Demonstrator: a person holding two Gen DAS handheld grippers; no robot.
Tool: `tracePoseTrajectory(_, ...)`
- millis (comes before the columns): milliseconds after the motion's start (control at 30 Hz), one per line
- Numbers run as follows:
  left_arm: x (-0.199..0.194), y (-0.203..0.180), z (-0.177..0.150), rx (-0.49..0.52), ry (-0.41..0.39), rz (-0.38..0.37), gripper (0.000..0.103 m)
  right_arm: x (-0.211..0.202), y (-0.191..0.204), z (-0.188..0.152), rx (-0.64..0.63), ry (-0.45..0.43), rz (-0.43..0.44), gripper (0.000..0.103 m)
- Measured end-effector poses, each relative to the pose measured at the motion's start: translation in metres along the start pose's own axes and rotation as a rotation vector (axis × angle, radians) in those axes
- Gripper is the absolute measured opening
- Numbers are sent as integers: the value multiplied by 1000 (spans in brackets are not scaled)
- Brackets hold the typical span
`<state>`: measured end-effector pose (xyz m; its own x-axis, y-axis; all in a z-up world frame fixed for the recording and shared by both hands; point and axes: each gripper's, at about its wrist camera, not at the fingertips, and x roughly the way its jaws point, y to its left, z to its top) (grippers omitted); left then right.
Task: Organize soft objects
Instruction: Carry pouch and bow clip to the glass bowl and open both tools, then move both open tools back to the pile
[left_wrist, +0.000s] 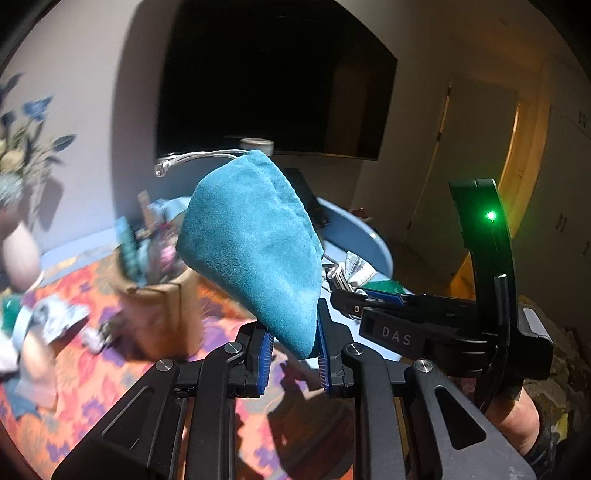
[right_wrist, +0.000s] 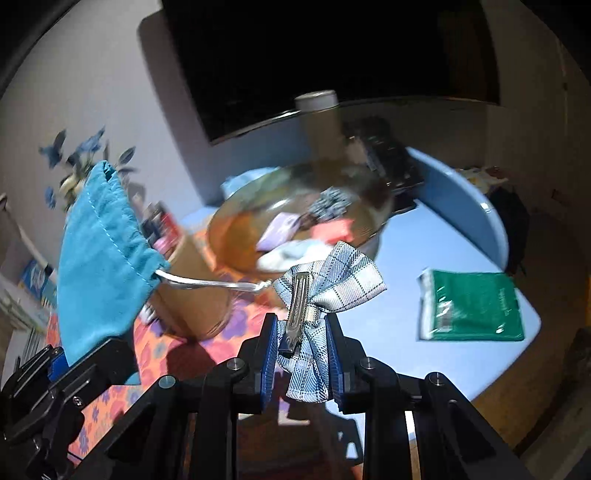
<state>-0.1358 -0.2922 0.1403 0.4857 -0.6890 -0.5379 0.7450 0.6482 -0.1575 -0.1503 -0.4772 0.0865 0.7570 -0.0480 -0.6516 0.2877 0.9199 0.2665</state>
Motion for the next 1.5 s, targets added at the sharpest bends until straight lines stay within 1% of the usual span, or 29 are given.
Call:
tracePoseTrajectory(167,21,-13,27,12,-13,-32,17,-3,-20,21,26,-38,-23,24)
tracePoseTrajectory(367,41,-8,61,-18,-38,-29,17,0,-25,53,23,-82,-24,24)
tracePoseTrajectory(467,55,-1,77,-47,-45,-10,17,7,-24,71,21,-107,-11,24)
tracePoseTrajectory(600,81,18,95,-110,-35,13,17,32,-29,94,58,-90,19,24)
tracePoseTrajectory(700,105,28,99,-132,-7,44,18,54,-34,104,78,-59,17,24)
tracePoseTrajectory(733,114,31,99,-136,8,62,21,61,-36,106,85,-50,23,26)
tracePoseTrajectory(767,119,33,98,-141,20,74,34,67,-39,108,92,-40,31,28)
tracePoseTrajectory(800,126,36,97,-148,31,85,39,76,-42,110,106,-24,39,37)
tracePoseTrajectory(833,132,40,97,-158,31,88,40,82,-46,111,120,-8,50,50)
tracePoseTrajectory(867,134,42,97,-163,36,86,46,89,-50,112,141,7,63,55)
tracePoseTrajectory(900,138,44,96,-165,47,81,56,95,-56,112,166,16,75,58)
tracePoseTrajectory(967,139,44,95,-158,41,105,67,101,-63,111,190,29,95,58)
tracePoseTrajectory(1133,132,35,93,-117,29,116,67,101,-68,103,207,41,117,58)
tracePoseTrajectory(1267,120,29,92,-116,25,99,67,89,-66,98,207,37,118,58)
tracePoseTrajectory(1367,100,23,89,-109,4,92,67,74,-62,93,191,21,116,58)
tracePoseTrajectory(1500,63,13,79,-81,-24,115,67,46,-48,84,152,-7,125,58)
